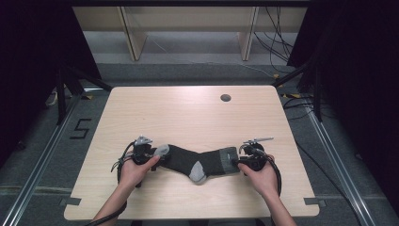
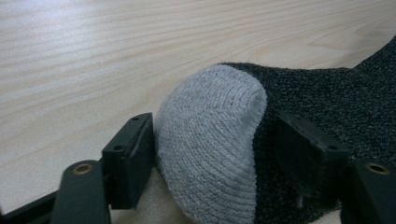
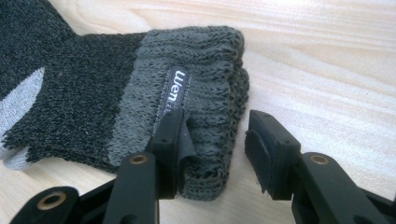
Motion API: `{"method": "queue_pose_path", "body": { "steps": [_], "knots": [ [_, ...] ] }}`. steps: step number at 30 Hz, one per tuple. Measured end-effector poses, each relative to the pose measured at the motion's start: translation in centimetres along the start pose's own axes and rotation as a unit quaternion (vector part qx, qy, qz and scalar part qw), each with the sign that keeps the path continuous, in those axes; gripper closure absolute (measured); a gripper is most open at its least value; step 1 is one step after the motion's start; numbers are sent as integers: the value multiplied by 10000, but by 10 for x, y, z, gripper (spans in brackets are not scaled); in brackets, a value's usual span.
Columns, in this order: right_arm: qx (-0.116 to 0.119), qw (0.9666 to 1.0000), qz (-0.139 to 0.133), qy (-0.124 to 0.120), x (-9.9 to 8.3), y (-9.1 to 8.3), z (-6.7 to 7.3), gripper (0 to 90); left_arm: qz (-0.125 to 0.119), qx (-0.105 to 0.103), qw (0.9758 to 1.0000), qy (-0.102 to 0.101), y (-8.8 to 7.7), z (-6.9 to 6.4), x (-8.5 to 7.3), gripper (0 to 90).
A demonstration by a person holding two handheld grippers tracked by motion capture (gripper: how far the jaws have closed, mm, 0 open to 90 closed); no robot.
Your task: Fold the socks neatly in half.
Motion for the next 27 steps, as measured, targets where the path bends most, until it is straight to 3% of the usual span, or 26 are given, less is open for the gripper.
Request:
{"method": "queue_pose_path", "body": {
  "steps": [2, 4, 7, 9, 13, 14, 15, 17, 19, 22, 27],
  "knots": [
    [-60, 10000, 4, -30, 0, 0, 0, 584, 34, -38, 10000, -3, 0, 0, 0, 340],
    [59, 9999, 118, -9, -1, 0, 1, 588, -30, -58, 10000, -22, 0, -2, 0, 386],
    [16, 10000, 5, 53, -1, 1, 1, 587, 20, -16, 10000, 95, 0, -2, -1, 430],
    [-45, 10000, -7, 9, -1, 2, -1, 587, -34, -86, 9999, -58, 0, -5, -1, 476],
    [9, 10000, -24, 5, -1, 2, -1, 586, 41, -305, 9994, -152, -1, -3, -2, 593],
    [7, 10000, -26, 6, -1, 2, -1, 586, -3, -350, 9990, -287, 0, -4, -1, 603],
    [9, 10000, -20, 13, -1, 2, 0, 586, 49, -359, 9991, -233, -1, -3, -2, 616],
    [9, 10000, -72, 6, -1, 3, 0, 586, 18, -349, 9988, -338, -2, -4, 0, 625],
    [-109, 9999, -13, 4, -2, 3, -2, 585, 50, -362, 9990, -267, -5, -4, 1, 627],
    [-40, 10000, -10, 22, -1, 2, 0, 567, -119, -427, 9983, -370, -10, -7, 7, 624],
    [-87, 9999, 53, -47, 1, 0, 2, 537, -240, -446, 9982, -326, -22, -11, 19, 621]
  ]
}}
Point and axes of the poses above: each handheld gripper's, and its own axes: y roughly forward along the jaws, x roughly out of its top, z roughly to its left, the point moved 6 cm from there along y, roughly forward along the jaws, and after that the axes turned 2 degrees about x, right-handed, at the moved point
